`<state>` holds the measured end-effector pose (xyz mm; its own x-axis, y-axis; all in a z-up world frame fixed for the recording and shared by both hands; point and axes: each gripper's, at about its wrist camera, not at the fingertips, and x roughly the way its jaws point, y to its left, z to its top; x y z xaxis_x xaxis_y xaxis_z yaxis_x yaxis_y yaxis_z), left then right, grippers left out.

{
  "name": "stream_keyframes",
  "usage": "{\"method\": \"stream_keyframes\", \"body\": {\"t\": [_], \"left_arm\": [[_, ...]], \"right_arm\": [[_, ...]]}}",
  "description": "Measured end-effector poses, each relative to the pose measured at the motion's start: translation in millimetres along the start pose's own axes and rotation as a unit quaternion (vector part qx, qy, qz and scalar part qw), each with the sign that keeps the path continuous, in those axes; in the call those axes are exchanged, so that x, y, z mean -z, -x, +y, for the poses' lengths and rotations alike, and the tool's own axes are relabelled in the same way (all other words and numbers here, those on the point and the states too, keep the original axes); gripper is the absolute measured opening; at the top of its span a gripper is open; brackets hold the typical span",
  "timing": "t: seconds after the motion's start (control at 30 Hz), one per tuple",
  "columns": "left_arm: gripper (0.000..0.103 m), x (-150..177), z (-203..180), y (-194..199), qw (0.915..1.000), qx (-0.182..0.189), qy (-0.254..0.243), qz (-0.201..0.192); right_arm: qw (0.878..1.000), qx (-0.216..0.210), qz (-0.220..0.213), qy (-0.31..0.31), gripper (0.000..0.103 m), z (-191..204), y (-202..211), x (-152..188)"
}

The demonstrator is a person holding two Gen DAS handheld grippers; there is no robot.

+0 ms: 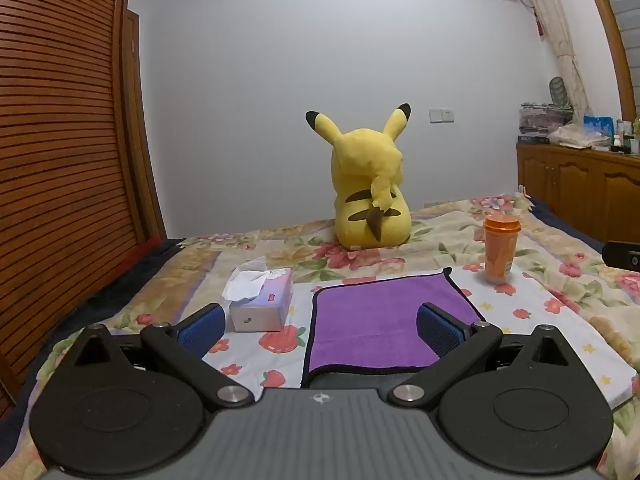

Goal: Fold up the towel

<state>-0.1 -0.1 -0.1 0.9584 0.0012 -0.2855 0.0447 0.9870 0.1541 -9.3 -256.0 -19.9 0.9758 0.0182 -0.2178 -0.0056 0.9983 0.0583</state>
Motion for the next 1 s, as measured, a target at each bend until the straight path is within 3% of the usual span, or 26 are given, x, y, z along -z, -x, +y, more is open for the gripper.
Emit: {"method": "stream_keyframes", "body": {"t": [1.0], "left_arm": [[0.103, -0.4, 0.3, -0.2, 1.0, 0.002, 0.005, 0.005]], "right_arm": [[1.0, 0.0, 0.001, -0.001, 0.103, -0.6, -1.2, 0.4]]}}
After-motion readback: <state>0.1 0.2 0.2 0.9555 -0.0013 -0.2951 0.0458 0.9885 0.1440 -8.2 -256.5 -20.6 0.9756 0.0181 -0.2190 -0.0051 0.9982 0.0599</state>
